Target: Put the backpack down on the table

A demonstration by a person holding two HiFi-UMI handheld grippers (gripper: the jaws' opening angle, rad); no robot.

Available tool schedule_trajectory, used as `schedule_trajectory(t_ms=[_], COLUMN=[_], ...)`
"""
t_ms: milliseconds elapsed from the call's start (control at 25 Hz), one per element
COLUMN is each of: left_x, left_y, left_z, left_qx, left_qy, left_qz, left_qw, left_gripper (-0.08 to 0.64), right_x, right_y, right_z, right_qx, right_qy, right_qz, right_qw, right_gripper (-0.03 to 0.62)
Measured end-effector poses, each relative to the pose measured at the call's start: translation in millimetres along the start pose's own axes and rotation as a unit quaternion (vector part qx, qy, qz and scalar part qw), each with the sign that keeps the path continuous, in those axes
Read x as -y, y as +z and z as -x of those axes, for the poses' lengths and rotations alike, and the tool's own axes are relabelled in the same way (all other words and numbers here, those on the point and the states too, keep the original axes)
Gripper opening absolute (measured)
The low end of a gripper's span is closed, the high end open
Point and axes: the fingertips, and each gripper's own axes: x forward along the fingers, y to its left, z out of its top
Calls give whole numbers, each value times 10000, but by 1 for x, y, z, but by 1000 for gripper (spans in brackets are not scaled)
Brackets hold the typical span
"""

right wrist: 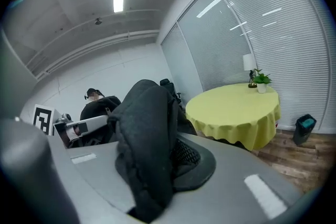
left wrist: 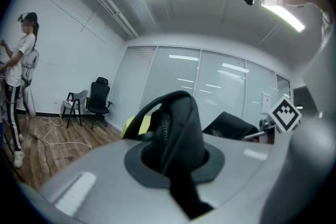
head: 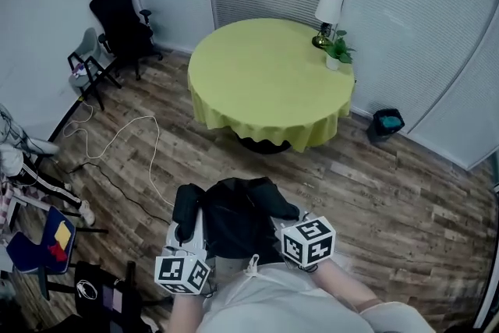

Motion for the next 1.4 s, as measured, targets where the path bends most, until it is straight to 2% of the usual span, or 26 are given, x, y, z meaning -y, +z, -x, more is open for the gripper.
schedule_trajectory(t_ms=[280, 440, 840, 1160, 1400], left_x=[16, 35, 60, 54, 21], left_y=[8, 6, 21, 55, 84], left_z=[-98, -151, -274, -399, -498], left_qx=[68, -51, -417, -517, -603], left_qy=[95, -11, -823, -1649, -2081], left_qz=[58, 169, 29, -113, -109], left_qw=[9999, 9998, 9957, 9849, 9762], left_gripper=[32, 32, 32, 32, 32], right_x=[78, 127, 221, 284, 321], right_y=[47, 63, 114, 180, 236], right_z=[-42, -51, -81, -134, -201], right_qx=[65, 51, 281, 593, 697], right_qy=[173, 62, -484, -1041, -1446], right_qz=[23, -118, -556, -780, -847], right_qw=[9998, 9999, 9969, 9897, 9834], right_gripper=[28, 28, 28, 28, 28])
